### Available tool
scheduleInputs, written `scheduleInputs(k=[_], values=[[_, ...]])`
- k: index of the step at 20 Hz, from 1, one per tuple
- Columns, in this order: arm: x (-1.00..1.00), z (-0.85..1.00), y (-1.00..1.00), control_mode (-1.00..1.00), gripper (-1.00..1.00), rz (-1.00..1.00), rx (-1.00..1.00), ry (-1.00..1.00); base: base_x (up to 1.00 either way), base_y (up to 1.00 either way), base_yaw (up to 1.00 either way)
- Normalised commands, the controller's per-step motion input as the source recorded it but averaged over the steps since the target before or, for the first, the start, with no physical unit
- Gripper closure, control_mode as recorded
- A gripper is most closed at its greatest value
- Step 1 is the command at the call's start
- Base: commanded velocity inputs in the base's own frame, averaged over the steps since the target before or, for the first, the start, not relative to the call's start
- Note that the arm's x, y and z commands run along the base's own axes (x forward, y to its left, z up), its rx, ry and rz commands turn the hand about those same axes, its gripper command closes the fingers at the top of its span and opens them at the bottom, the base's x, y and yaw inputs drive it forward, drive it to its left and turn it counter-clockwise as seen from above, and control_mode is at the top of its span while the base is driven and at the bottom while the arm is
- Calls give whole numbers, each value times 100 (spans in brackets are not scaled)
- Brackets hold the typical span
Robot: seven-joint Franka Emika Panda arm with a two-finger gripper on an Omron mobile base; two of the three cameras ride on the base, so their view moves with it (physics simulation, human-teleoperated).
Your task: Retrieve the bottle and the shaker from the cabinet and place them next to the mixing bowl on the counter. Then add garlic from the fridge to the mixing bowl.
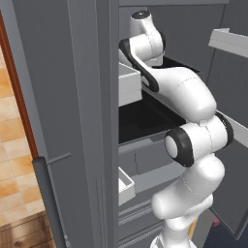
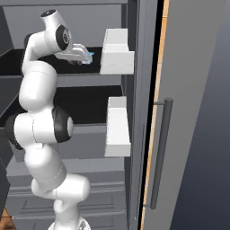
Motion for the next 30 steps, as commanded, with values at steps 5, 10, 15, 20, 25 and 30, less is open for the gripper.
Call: scheduleInputs(k=[5, 10, 15, 20, 25, 30], values=[[-58, -4, 6, -100, 100, -5, -1, -43, 0, 0, 0], [-100, -18, 0, -100, 100, -7, -2, -79, 0, 0, 0], [-100, 0, -1, -100, 100, -1, 1, -19, 0, 0, 0], [-94, 21, -3, -100, 100, 0, 1, 10, 0, 0, 0], [-69, 40, 0, -100, 100, 0, 0, 23, 0, 0, 0], [-56, 9, 0, -100, 100, -2, 0, 17, 0, 0, 0]])
